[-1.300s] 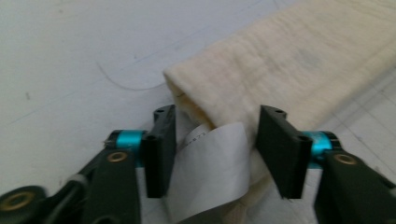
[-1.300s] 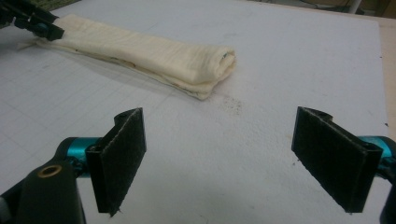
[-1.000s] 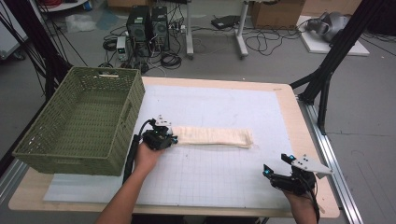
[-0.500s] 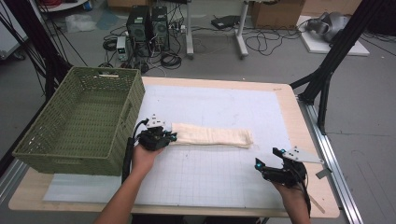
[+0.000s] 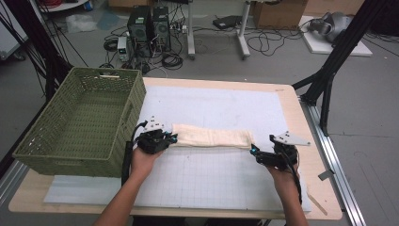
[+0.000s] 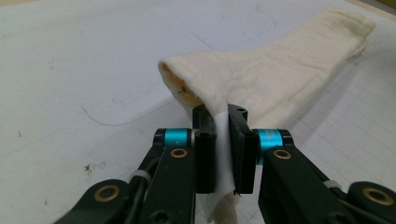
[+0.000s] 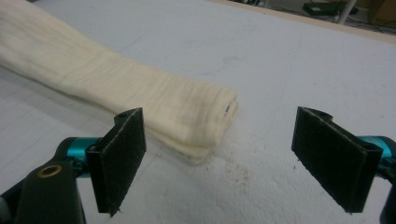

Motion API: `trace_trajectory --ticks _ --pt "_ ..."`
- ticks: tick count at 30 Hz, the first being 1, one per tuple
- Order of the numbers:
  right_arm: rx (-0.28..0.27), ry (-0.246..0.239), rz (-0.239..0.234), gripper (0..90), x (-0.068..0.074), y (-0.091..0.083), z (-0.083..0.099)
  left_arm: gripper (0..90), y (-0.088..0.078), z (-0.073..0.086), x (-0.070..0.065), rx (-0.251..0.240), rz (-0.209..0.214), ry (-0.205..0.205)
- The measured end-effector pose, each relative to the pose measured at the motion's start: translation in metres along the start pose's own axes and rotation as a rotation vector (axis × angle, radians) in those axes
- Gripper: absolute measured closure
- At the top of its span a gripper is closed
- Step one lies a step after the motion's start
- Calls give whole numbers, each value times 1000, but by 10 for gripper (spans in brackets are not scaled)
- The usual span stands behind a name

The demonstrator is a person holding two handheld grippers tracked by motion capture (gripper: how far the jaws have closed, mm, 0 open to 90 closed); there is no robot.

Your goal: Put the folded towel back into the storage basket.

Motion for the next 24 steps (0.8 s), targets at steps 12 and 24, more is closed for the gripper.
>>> trace_trajectory --ticks 12,24 --pt "190 16 -17 420 5 55 22 819 -1 2 -1 3 8 1" --pt "222 13 -66 774 20 51 32 819 -8 17 -5 24 15 29"
Point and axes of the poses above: each handheld gripper's, and its own axes: y roughly forward along the jaws, z roughly out of its underside, x roughly to its left, the point moved 9 cm from there along y, roughly forward along the jaws, and after that the axes turned 13 degrees about y, right-handed, at the moved point
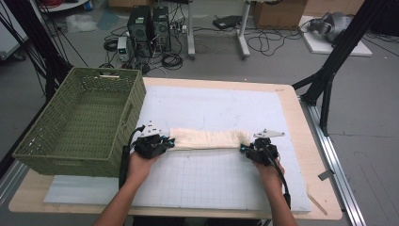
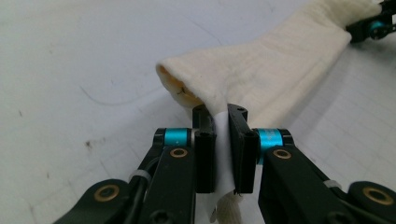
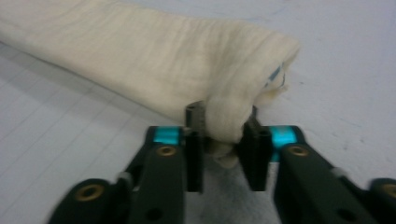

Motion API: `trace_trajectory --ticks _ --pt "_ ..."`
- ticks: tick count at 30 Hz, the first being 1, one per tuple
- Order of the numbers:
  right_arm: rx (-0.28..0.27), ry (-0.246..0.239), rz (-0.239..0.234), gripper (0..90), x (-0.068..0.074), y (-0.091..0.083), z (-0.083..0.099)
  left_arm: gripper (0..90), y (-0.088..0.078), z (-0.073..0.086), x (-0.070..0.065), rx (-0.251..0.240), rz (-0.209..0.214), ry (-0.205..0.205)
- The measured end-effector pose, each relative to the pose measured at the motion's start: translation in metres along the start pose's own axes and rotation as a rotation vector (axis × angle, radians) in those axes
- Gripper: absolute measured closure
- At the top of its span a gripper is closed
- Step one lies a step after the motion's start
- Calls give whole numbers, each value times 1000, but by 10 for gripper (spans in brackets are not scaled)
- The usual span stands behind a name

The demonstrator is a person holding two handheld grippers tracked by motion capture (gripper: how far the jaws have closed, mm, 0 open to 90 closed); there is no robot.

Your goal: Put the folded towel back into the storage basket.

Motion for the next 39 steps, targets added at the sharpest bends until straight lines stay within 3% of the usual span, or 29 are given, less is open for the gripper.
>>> trace_trajectory --ticks 9,12,21,23,31,39 --pt "-12 -62 1 809 2 -1 0 820 -11 -1 -7 -34 4 -5" --pt "-25 -69 -29 813 3 -5 0 820 -18 -2 -8 -52 7 -8" --pt "-80 -160 -99 816 10 -23 -12 821 -43 -9 -22 -137 36 32" --pt "-91 -164 -105 816 11 -26 -15 821 -52 -14 -25 -171 42 46" --pt "-118 -160 -116 818 14 -32 -37 821 -65 -27 -32 -217 32 94" --pt "-154 -162 -120 818 21 -32 -65 821 -81 -39 -33 -266 9 107"
Point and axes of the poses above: each handheld gripper's, and its own axes: y roughly forward along the jaws, z roughly out of its underside, x roughly to its left, the point moved 9 cm from there along y, roughly forward along the jaws, and after that the axes turned 13 degrees about y, right-handed, at the moved point
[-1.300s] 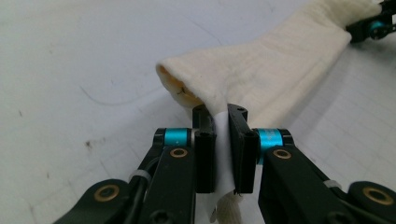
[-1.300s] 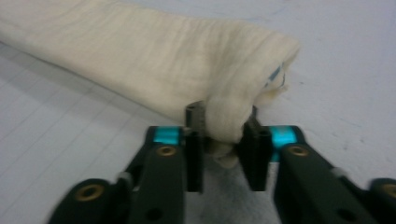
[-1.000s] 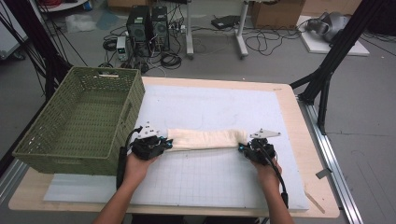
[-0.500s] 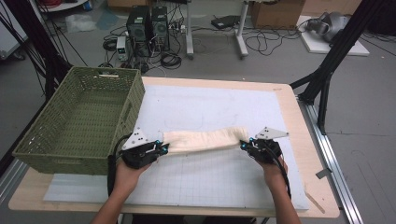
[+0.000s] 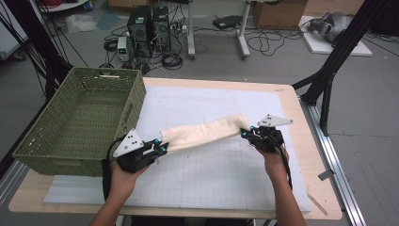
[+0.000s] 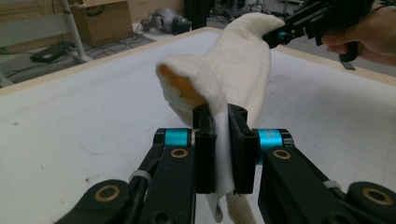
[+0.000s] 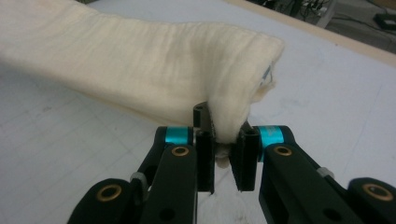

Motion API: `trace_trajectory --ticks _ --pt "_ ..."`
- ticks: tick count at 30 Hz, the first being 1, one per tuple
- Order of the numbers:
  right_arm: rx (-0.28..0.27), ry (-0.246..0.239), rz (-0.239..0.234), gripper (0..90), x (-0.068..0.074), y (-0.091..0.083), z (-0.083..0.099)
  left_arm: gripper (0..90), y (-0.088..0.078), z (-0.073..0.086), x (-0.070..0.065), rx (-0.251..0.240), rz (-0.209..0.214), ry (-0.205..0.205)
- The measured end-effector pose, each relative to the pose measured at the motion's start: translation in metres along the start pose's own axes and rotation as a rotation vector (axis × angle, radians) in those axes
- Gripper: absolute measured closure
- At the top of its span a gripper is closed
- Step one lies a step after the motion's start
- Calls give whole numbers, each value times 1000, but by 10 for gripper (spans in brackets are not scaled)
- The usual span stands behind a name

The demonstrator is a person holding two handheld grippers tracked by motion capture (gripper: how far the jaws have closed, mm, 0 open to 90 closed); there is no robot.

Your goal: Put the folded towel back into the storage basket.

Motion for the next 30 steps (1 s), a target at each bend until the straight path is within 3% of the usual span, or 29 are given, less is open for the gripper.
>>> trace_trajectory --ticks 3,9,19,30 --pt "-8 3 -5 818 2 1 -7 822 -7 -6 1 -17 -9 3" --pt "-2 -44 3 818 9 11 -31 822 -17 -15 4 -46 -33 5" --pt "-26 -82 13 818 23 34 -78 823 -31 -23 7 -81 -57 8" --pt "-18 -102 -4 819 41 61 -104 824 -49 -26 16 -109 -91 -7"
Point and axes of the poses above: each handheld gripper's, and its own axes: y roughly forward along the jaws, z roughly out of its underside, x roughly to its left, the point moved 9 cm from there along y, roughly forward along the jaws, and after that the axes turned 13 degrees about y, right-handed, at the moved point
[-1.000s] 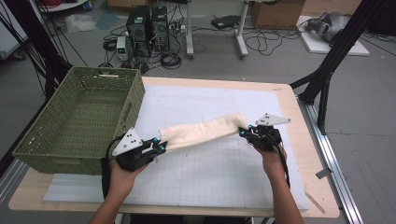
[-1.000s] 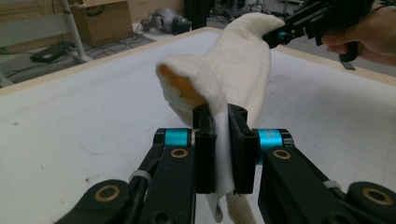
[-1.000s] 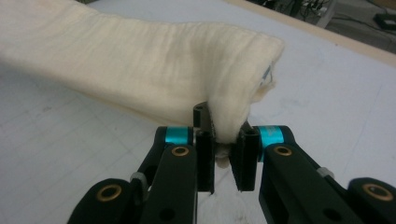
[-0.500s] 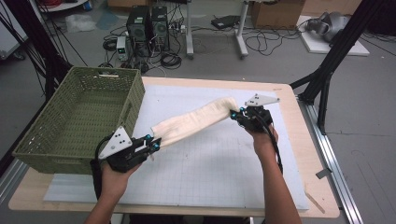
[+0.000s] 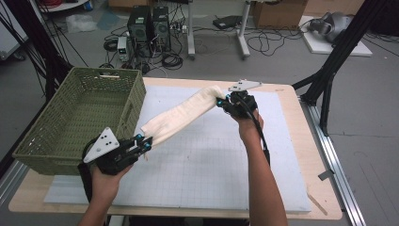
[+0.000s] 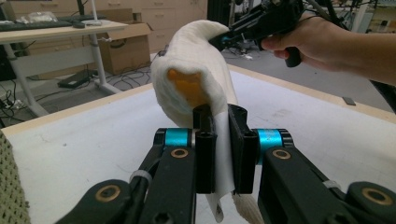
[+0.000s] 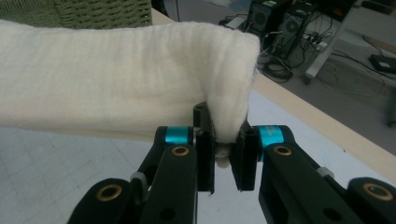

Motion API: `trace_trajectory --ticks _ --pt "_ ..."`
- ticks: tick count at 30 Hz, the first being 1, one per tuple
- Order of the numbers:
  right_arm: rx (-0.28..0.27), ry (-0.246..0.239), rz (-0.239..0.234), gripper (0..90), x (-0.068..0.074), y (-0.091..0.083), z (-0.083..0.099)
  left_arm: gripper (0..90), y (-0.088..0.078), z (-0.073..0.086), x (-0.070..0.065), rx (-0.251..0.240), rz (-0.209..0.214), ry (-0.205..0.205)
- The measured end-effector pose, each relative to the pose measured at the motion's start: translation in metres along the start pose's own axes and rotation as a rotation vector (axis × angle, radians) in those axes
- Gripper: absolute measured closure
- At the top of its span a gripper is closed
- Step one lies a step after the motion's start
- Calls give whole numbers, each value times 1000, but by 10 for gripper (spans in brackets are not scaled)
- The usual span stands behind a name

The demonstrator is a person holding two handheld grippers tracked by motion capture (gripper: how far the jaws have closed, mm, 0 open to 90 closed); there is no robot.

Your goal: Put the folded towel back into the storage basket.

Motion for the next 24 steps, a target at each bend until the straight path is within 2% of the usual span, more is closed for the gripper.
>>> trace_trajectory --ticks 4,5,6,9,15,16,17,20,21,22,23,24 --pt "-10 -17 -8 819 9 13 -21 823 -5 -1 2 -6 -7 0" --pt "-10 -17 -8 819 9 13 -21 823 -6 -2 4 -7 -13 0" --pt "-19 -30 -13 819 14 18 -31 823 -8 -2 6 -7 -20 4" --pt "-22 -39 -20 819 20 25 -41 823 -16 -2 13 -18 -41 -5" --pt "-20 -65 -45 818 40 49 -63 823 -30 0 25 -25 -82 -17" --pt "-35 -67 -56 819 48 56 -71 823 -33 0 27 -27 -92 -21" --pt "-35 -67 -56 819 48 56 -71 823 -36 0 28 -29 -98 -23" --pt "-27 -78 -68 819 60 69 -80 823 -43 -2 33 -33 -119 -17" --pt "-41 -87 -79 818 68 76 -88 823 -46 -3 35 -36 -128 -16" --pt "-41 -87 -79 818 68 76 -88 823 -49 -3 37 -39 -135 -20" --pt "-40 -86 -94 819 76 83 -95 823 -51 -4 38 -44 -140 -22" --pt "-40 -86 -94 819 76 83 -95 823 -54 -4 40 -47 -147 -24"
Point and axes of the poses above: each handheld gripper's, and its own axes: y roughly forward along the jaws, z roughly out of its underside, x roughly to its left, the point moved 9 cm from there along y, roughly forward along the jaws, and after that the axes turned 13 degrees about y, right-handed, at the moved point
